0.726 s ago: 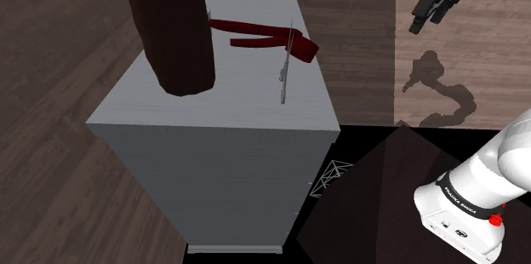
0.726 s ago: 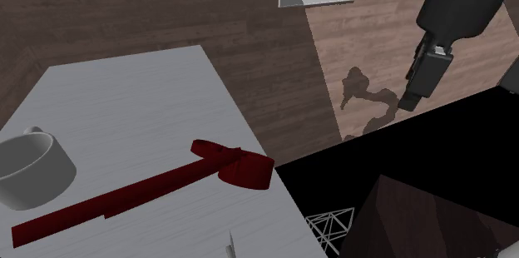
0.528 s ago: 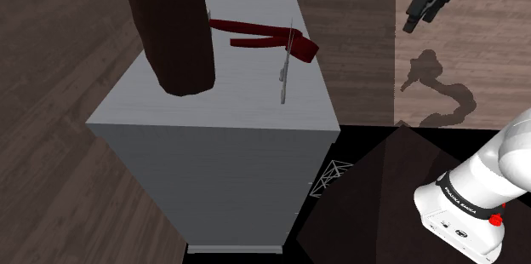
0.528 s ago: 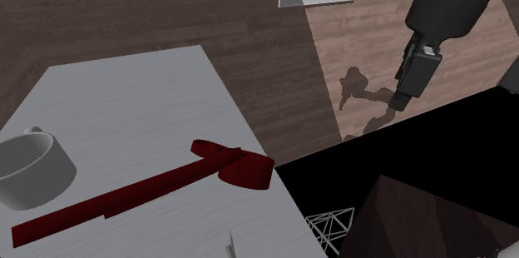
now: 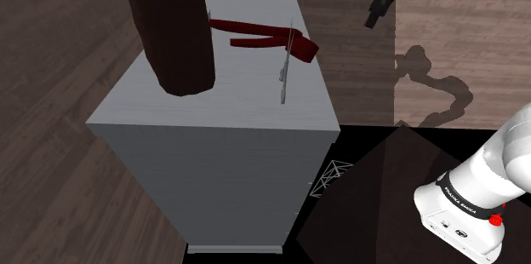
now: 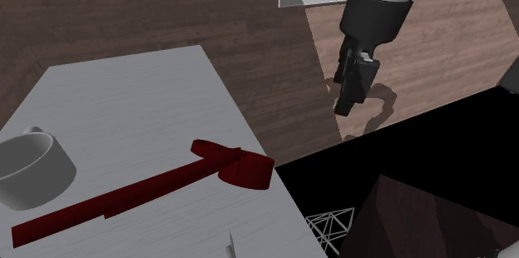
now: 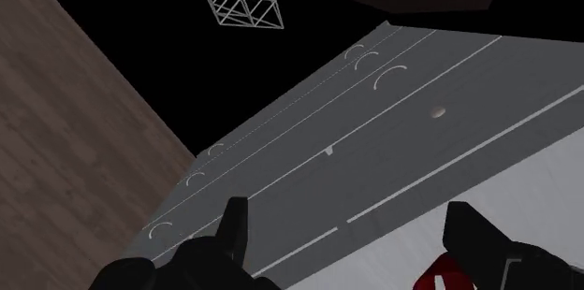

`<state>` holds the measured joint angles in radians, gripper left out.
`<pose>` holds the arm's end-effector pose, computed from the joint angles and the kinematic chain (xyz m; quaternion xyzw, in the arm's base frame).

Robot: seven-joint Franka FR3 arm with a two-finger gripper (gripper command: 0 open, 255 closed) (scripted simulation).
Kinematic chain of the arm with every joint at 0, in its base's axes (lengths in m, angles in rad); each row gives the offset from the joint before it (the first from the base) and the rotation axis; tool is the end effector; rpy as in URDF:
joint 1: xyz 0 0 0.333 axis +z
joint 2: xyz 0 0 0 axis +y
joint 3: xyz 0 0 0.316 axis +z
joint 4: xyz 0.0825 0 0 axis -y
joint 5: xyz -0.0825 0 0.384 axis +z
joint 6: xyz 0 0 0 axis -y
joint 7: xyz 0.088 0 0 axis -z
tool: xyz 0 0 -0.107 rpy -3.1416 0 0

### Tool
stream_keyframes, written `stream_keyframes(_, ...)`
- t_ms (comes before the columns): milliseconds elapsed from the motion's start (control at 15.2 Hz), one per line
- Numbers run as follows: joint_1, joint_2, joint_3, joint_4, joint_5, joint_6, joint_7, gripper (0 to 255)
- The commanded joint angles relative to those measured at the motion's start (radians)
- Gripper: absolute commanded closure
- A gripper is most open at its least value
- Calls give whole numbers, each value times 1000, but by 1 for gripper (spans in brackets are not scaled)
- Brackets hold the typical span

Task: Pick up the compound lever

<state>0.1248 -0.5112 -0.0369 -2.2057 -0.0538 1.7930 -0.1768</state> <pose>0.4059 0.0285 0.5855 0.9890 0.1383 0.0483 0.0195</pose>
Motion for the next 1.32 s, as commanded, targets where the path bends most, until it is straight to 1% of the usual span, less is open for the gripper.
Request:
stream_keyframes(0, 27, 62, -2, 43, 15, 34, -55, 0)
stream_keyframes(264, 77, 167, 2, 126, 48, 84, -159, 0)
stream_keyframes(594, 133, 289, 17, 237, 94, 124, -288, 0)
stream_keyframes(1254, 227, 496, 79, 469, 174, 151, -531, 0)
